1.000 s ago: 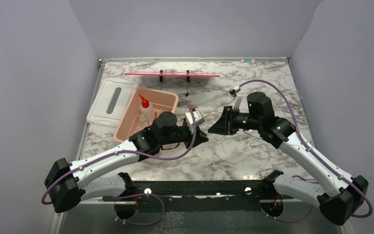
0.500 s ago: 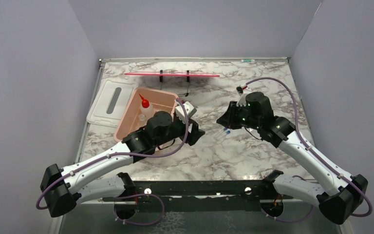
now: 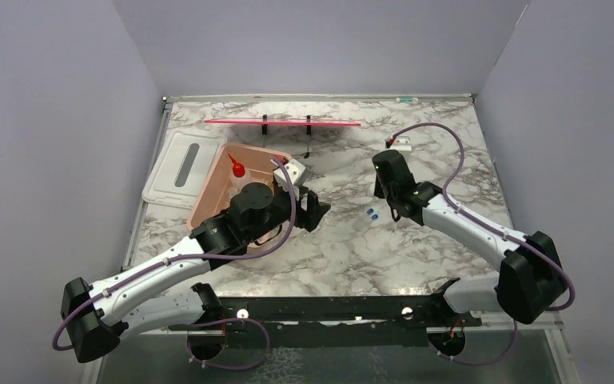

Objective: Organize the chemistry lab equipment

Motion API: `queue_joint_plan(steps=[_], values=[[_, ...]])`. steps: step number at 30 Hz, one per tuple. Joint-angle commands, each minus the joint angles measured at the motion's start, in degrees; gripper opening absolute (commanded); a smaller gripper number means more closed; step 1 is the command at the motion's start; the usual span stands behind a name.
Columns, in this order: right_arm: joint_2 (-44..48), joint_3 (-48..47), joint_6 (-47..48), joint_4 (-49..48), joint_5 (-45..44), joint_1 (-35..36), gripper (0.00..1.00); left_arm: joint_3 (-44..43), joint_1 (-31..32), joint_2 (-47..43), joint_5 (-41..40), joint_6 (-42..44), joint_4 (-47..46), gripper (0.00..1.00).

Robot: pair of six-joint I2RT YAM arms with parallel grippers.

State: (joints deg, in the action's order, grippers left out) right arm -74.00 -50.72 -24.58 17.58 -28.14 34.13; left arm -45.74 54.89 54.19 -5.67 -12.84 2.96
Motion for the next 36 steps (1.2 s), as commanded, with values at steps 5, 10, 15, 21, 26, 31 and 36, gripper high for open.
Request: queue_joint_plan(steps=[5, 10, 15, 21, 26, 31, 36], values=[[-4.87, 0.94, 0.72, -8.01, -6.03, -1.39, 0.11, -0.31, 0.30, -0.76, -1.52, 0.50, 0.50, 0.73], [-6.73, 0.88, 1.17, -9.09, -4.81, -2.92, 0.11, 0.08, 0.30, -0.77, -1.65, 0.45, 0.37, 0.73], [-7.89, 1.23, -0.19, -7.63, -4.80, -3.51, 0.11, -0.22, 0.30, -0.76, -3.73, 0.56, 1.26, 0.73], [-7.33, 2.90, -1.82, -7.11, -2.96, -3.80, 0.11, -0.23, 0.30, -0.52, -3.82, 0.65, 1.18, 0.73], [-8.04, 3.91, -2.73, -7.13, -1.72, -4.07, 0.11, -0.24, 0.30, -0.19, -3.90, 0.64, 1.24, 0.73], [-8.82, 4.57, -2.85, -8.17, -1.88, -4.41, 0.11, -0.40, 0.30, 0.27, -3.91, 0.76, 1.31, 0.73], [-8.65, 3.59, -3.39, -6.55, -0.01, -4.77, 0.11, -0.68, 0.30, 0.52, -4.15, 0.75, 1.69, 0.73]])
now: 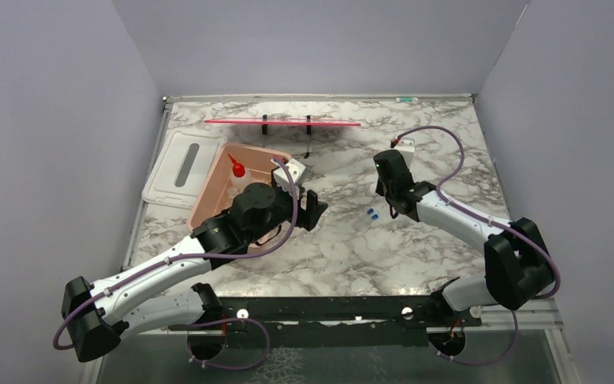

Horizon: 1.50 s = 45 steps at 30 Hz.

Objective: Organize the chemistry lab equipment

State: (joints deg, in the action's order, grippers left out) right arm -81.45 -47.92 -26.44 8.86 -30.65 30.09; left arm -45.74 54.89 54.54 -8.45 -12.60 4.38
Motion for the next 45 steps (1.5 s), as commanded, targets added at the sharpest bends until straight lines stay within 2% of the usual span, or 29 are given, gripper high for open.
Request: queue_joint_plan(steps=[1, 14, 20, 32, 37, 39, 45], values=[[-0.80, 0.65, -1.59, 2.45, 3.21, -0.69, 0.11, -0.67, 0.30, 0.19, -1.46, 0.50, 0.28, 0.73], [1.49, 2.17, -2.65, 5.11, 3.44, -0.73, 0.10, -0.83, 0.30, 0.79, -1.35, 0.43, 0.40, 0.73], [-1.12, 3.21, -1.96, 0.60, 2.44, -0.71, 0.10, -0.71, 0.31, 1.02, -1.26, 0.49, 0.28, 0.73], [-6.79, 3.21, -2.34, -7.01, -5.68, -1.53, 0.10, -0.76, 0.30, 1.66, -1.57, 0.52, 0.41, 0.73], [-8.09, 2.45, -2.18, -8.32, -5.02, -2.34, 0.12, -0.77, 0.30, 1.86, -1.66, 0.46, 0.40, 0.73], [-8.30, 2.02, -2.77, -7.90, -3.63, -2.40, 0.17, -0.71, 0.30, 1.96, -1.87, 0.41, 0.60, 0.73], [-5.96, 0.98, -5.90, -1.74, -1.14, -2.40, 0.52, -0.81, 0.30, 2.38, -2.12, 0.28, 0.62, 0.73]])
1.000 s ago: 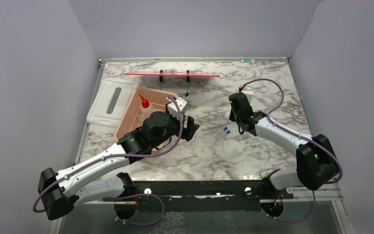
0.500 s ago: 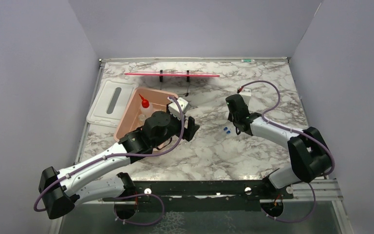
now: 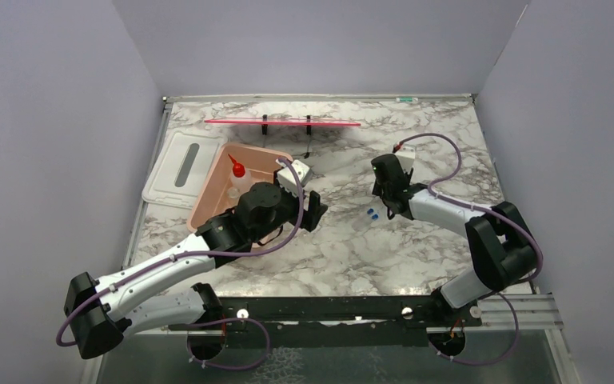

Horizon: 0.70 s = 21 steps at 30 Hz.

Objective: Organize the chemistry lab equipment

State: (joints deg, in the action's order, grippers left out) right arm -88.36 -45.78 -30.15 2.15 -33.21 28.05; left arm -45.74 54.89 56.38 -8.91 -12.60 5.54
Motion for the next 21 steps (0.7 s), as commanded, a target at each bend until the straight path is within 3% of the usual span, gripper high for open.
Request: queue_joint_plan(steps=[1, 5, 11, 18, 21], values=[[2.00, -1.50, -2.19, 5.95, 1.89, -0.37, 0.56, -0.93, 0.30, 0.64, -1.64, 0.27, -0.47, 0.73], [7.63, -3.40, -3.01, 11.57, 2.74, -0.37, 0.67, -1.36, 0.30, 0.88, -1.72, 0.07, 0.16, 0.73], [15.55, -3.17, -6.09, 19.28, 6.79, -0.32, 0.67, -0.97, 0.30, 0.36, -1.53, -0.80, 0.02, 0.75], [16.63, 0.53, -12.55, 24.41, 16.66, -0.36, 0.49, 1.42, 0.30, 1.38, 4.39, -4.78, -3.60, 0.75], [15.37, 2.31, -14.06, 23.34, 18.59, -0.37, 0.46, 2.79, 0.30, 2.53, 8.37, -7.05, -6.53, 0.75]])
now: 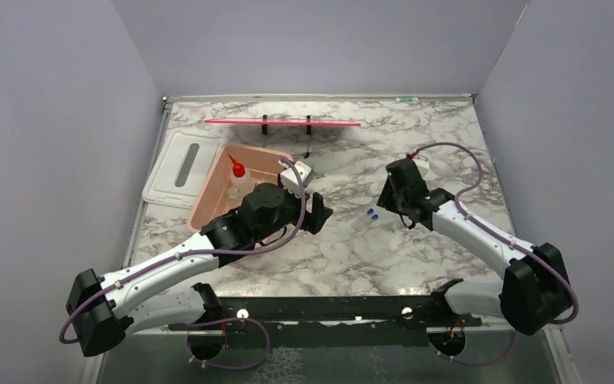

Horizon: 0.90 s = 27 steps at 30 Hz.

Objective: Organize the chemistry lab equipment

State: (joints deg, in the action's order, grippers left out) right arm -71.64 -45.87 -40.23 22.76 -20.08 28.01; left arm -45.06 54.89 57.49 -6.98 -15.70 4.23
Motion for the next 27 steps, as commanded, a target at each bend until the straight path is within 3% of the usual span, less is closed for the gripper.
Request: queue_joint_plan(steps=[1, 5, 18, 27], values=[[-2.10, 2.70, -4.43, 2.41, 6.03, -0.24, 0.46, 2.42, 0.30, 1.91, 6.84, -4.57, -6.03, 0.74], [-5.46, 3.68, -5.60, -0.03, 8.51, -0.13, 0.49, 2.78, 0.30, 3.70, 9.96, -5.66, -6.85, 0.71], [-13.59, 3.47, -7.26, -4.44, 9.01, -0.12, 0.50, 2.61, 0.30, 5.52, 9.48, -5.61, -6.77, 0.71], [-15.27, 3.36, -6.92, -4.96, 8.33, -0.05, 0.44, 2.51, 0.32, 6.61, 9.36, -5.65, -6.78, 0.71]])
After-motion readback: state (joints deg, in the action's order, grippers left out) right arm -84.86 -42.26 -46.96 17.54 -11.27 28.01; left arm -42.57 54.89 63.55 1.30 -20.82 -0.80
